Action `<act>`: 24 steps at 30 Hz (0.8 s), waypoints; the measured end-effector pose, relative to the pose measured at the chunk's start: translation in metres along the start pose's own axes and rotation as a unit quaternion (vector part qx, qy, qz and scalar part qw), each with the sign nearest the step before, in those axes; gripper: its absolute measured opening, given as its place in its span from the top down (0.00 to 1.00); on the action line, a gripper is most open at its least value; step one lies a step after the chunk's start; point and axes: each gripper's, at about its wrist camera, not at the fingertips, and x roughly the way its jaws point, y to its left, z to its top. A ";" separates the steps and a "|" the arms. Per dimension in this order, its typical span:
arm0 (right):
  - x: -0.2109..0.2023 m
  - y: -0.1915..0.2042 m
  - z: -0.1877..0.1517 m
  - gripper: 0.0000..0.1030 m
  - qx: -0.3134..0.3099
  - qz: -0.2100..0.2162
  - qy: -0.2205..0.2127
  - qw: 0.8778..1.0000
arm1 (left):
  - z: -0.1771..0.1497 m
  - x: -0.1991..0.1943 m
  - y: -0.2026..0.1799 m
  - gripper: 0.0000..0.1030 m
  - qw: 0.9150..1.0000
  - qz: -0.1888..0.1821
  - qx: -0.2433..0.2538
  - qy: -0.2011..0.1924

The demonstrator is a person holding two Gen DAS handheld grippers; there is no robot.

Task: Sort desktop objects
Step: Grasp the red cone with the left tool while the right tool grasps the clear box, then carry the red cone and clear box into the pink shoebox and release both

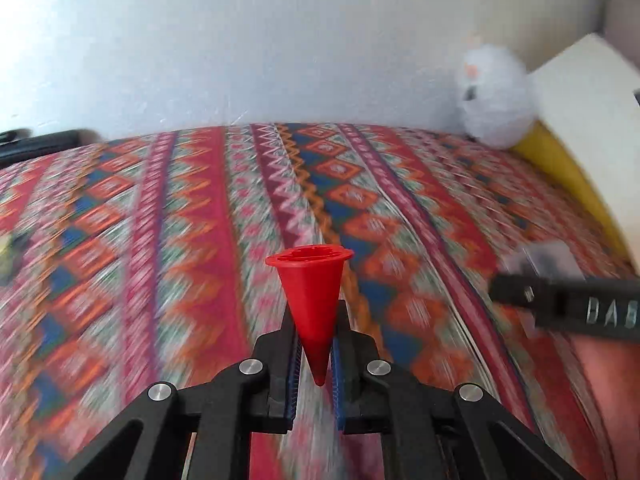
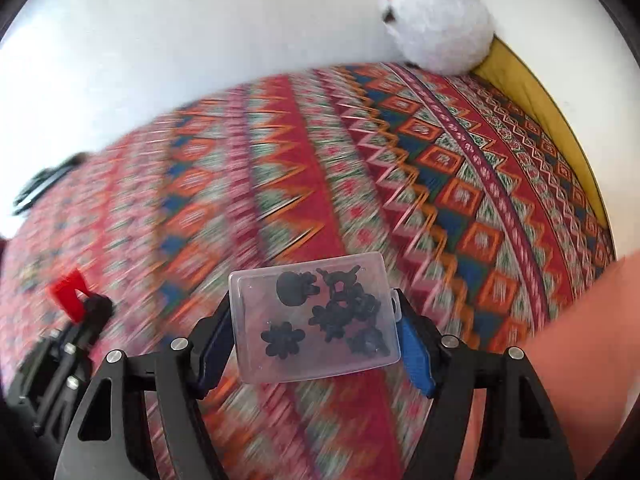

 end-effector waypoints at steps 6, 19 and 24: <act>-0.107 0.040 -0.113 0.28 -0.033 0.067 -0.043 0.996 | -0.070 -0.138 0.017 0.93 1.000 0.012 0.008 0.005; -0.260 0.049 -0.379 0.27 -0.079 0.114 -0.056 0.989 | -0.227 -0.340 -0.020 0.93 1.000 0.010 0.017 -0.009; -0.305 0.036 -0.439 0.27 -0.083 0.118 -0.074 0.987 | -0.261 -0.393 -0.027 0.93 0.999 -0.026 0.012 -0.021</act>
